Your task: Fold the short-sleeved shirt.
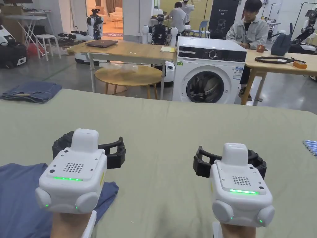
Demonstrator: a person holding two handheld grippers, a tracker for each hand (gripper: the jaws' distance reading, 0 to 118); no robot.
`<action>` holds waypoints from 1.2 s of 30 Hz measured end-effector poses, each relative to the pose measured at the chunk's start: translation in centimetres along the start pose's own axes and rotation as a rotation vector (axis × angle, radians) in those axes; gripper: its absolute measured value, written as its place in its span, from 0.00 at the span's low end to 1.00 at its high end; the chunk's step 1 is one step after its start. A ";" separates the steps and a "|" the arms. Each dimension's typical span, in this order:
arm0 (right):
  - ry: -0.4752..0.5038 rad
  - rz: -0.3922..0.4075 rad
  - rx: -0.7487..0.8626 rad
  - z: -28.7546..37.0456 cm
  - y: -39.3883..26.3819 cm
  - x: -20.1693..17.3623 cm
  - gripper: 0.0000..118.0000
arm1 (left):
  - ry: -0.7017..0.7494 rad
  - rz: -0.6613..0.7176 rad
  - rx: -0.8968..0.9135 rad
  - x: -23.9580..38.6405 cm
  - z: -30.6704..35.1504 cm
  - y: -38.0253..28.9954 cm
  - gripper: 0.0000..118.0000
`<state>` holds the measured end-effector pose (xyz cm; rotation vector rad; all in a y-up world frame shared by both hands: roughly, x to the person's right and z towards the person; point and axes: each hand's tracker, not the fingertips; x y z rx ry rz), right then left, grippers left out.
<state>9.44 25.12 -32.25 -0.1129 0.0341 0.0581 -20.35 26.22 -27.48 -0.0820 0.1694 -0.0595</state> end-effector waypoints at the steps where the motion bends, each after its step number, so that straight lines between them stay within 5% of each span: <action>1: -0.003 0.007 -0.002 -0.1 0.0 0.0 1.00 | 0.001 -0.004 -0.004 0.0 0.0 0.1 0.98; 9: -0.024 -0.026 -0.023 -0.6 -0.1 0.4 1.00 | -0.013 0.071 -0.022 -0.9 -0.4 0.4 0.98; 16: 0.007 -0.435 -0.088 -0.7 0.1 3.3 1.00 | -0.055 0.539 -0.052 -4.9 -1.3 -0.4 0.99; 19: 0.003 -0.443 -0.074 -0.8 0.3 3.7 1.00 | -0.029 0.527 -0.067 -4.7 -0.9 0.2 0.99; 20: 0.014 -0.352 -0.051 -0.9 0.5 3.3 1.00 | -0.006 0.379 -0.067 -3.9 -0.8 0.6 0.98; 21: 0.016 -0.172 -0.027 -1.1 0.8 2.3 1.00 | 0.027 0.182 -0.068 -2.7 -0.8 0.9 0.98; 26: -0.093 0.875 0.181 -0.3 -1.2 -3.4 1.00 | 0.137 -0.724 -0.029 1.7 -2.2 -1.0 0.98; 29: -0.103 1.264 0.300 -0.4 -3.2 -4.2 1.00 | 0.166 -1.067 0.020 2.9 -2.2 -2.8 0.98; 31: -0.093 1.368 0.358 -0.3 -3.9 -4.3 1.00 | 0.151 -1.175 0.048 2.9 -1.9 -3.4 0.98; 33: -0.091 1.376 0.365 -0.6 -4.4 -4.3 1.00 | 0.129 -1.162 0.056 2.9 -1.8 -3.5 0.98; 34: -0.086 1.343 0.352 -0.6 -4.1 -4.3 1.00 | 0.118 -1.127 0.051 2.9 -1.8 -3.4 0.98; 36: -0.072 1.144 0.276 -0.8 -3.0 -4.3 1.00 | 0.083 -0.897 0.019 2.2 -1.3 -2.3 0.98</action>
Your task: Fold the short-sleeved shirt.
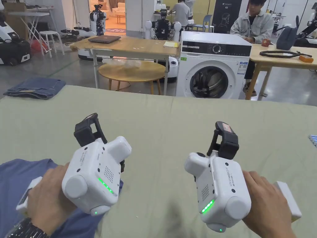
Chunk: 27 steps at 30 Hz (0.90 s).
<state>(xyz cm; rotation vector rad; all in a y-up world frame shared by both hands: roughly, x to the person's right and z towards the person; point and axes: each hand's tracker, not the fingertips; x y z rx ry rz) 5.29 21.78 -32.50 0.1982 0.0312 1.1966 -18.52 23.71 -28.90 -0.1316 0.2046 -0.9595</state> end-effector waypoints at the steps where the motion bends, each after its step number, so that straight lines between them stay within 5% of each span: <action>1: 0.023 -0.139 -0.053 0.0 0.0 1.0 1.00 | -0.031 0.143 -0.013 -0.8 0.1 0.1 0.98; 6: 0.125 -0.877 -0.245 -0.6 -1.9 4.4 1.00 | -0.105 0.835 -0.016 -4.3 0.3 -0.9 0.98; 9: 0.116 -1.139 -0.291 -0.3 -3.1 4.8 1.00 | -0.097 1.014 0.015 -4.8 0.6 -1.2 0.98; 11: 0.088 -1.184 -0.301 0.0 -3.5 4.8 1.00 | -0.083 1.025 0.017 -4.7 1.1 -0.8 0.98; 24: 0.083 -1.163 -0.277 1.0 -2.5 4.6 1.00 | -0.109 1.021 -0.012 -3.8 1.5 -0.1 0.95; 25: 0.074 -1.155 -0.287 1.0 -2.3 4.6 1.00 | -0.110 1.014 -0.009 -3.7 1.6 0.1 0.88; 26: 0.066 -1.151 -0.294 1.0 -2.2 4.6 0.95 | -0.108 1.008 -0.003 -3.7 1.8 0.3 0.66; 27: 0.067 -1.149 -0.293 1.0 -2.1 4.7 0.80 | -0.099 0.995 -0.004 -3.7 1.2 0.1 0.45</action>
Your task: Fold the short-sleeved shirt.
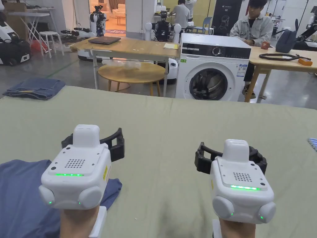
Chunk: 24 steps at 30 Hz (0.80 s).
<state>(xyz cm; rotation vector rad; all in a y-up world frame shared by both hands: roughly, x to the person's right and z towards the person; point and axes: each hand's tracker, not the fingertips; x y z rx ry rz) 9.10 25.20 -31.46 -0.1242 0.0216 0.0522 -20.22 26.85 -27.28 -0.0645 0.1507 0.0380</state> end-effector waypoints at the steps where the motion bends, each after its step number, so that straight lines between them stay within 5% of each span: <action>1: 0.004 0.003 0.006 0.2 0.0 0.0 0.56 | 0.029 -0.026 0.001 0.3 -0.1 0.1 0.26; 2: 0.003 0.009 0.017 0.3 0.1 -0.2 0.22 | 0.046 -0.047 -0.009 0.5 -0.3 0.1 0.15; 3: -0.012 0.024 0.018 0.3 0.2 -0.4 0.08 | 0.054 -0.053 -0.017 0.7 -0.4 0.2 0.14; 5: -0.021 0.028 0.007 0.2 0.3 -0.4 0.00 | 0.038 -0.041 -0.014 0.3 -0.5 0.2 0.00; 15: -0.018 0.009 -0.012 1.0 0.5 0.5 0.00 | 0.013 -0.069 -0.061 0.1 -0.2 0.3 0.00; 24: 0.078 0.009 -0.016 0.8 1.1 -3.4 0.00 | 0.137 -0.055 -0.120 -6.9 2.1 0.8 0.00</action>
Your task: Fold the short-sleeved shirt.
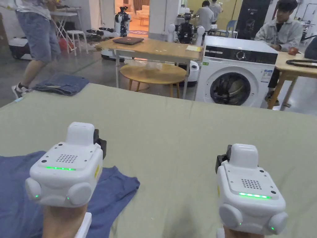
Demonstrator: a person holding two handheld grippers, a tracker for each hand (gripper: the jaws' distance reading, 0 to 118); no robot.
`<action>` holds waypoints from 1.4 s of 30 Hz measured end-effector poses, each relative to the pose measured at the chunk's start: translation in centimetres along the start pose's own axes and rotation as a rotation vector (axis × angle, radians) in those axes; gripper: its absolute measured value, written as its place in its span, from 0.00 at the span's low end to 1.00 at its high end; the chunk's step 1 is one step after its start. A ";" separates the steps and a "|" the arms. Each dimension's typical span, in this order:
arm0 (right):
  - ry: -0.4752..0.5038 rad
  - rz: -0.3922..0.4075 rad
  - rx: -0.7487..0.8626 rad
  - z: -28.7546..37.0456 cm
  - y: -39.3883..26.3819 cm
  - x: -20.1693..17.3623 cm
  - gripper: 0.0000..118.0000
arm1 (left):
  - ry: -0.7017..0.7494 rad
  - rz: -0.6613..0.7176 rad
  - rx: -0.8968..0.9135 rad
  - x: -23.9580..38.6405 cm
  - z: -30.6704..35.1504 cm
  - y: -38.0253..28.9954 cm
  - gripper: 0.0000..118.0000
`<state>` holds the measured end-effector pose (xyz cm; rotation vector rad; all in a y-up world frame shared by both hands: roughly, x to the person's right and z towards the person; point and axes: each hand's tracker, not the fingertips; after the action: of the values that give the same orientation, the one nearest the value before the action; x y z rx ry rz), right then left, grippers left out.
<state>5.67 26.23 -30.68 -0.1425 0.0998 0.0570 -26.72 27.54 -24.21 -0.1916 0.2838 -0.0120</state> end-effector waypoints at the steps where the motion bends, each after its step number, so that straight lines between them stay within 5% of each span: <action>1: 0.017 0.001 0.002 -0.1 0.1 -0.7 0.00 | 0.027 -0.009 -0.008 -1.1 0.2 0.0 0.00; 9: 0.153 0.022 -0.020 -1.1 0.1 -7.5 0.00 | 0.132 0.009 -0.221 -10.0 0.9 -1.1 0.00; 14: 0.219 0.051 -0.040 -1.3 -0.4 -10.7 0.00 | 0.059 0.104 -0.476 -14.9 -0.6 -3.7 0.00; 17: 0.242 0.068 -0.050 -1.5 -0.7 -11.7 0.00 | -0.020 0.157 -0.618 -16.0 -1.0 -5.0 0.09; 19: 0.253 0.078 -0.057 -1.7 -1.0 -12.0 0.00 | -0.043 0.162 -0.705 -16.4 -2.0 -6.2 0.48; 20: 0.254 0.085 -0.062 -1.8 -1.2 -12.1 0.00 | -0.039 0.145 -0.753 -16.3 -2.3 -6.6 0.77; 22: 0.256 0.092 -0.071 -2.0 -1.5 -12.2 0.00 | -0.031 0.134 -0.787 -16.1 -3.1 -7.7 0.89; 26: 0.250 0.100 -0.103 -2.3 -2.3 -11.9 0.00 | -0.017 0.113 -0.932 -15.2 -6.1 -11.3 0.89; 29: 0.243 0.095 -0.128 -2.5 -2.8 -11.4 0.00 | 0.027 0.021 -1.049 -13.8 -8.3 -15.5 0.66; 31: 0.237 0.098 -0.135 -2.4 -3.2 -11.0 0.00 | 0.053 -0.060 -0.918 -12.6 -7.5 -14.9 0.60; 35: 0.215 0.093 -0.143 -2.3 -3.8 -9.8 0.00 | 0.046 -0.034 -0.854 -11.5 -5.4 -14.1 0.05; 42: 0.178 0.076 -0.163 -2.1 -4.2 -7.5 0.00 | 0.018 0.081 -0.689 -13.2 -4.6 -12.8 0.00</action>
<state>-1.72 21.42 -31.37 -0.3068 0.2784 0.1279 -40.44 14.68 -22.44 -0.8643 0.3060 0.1670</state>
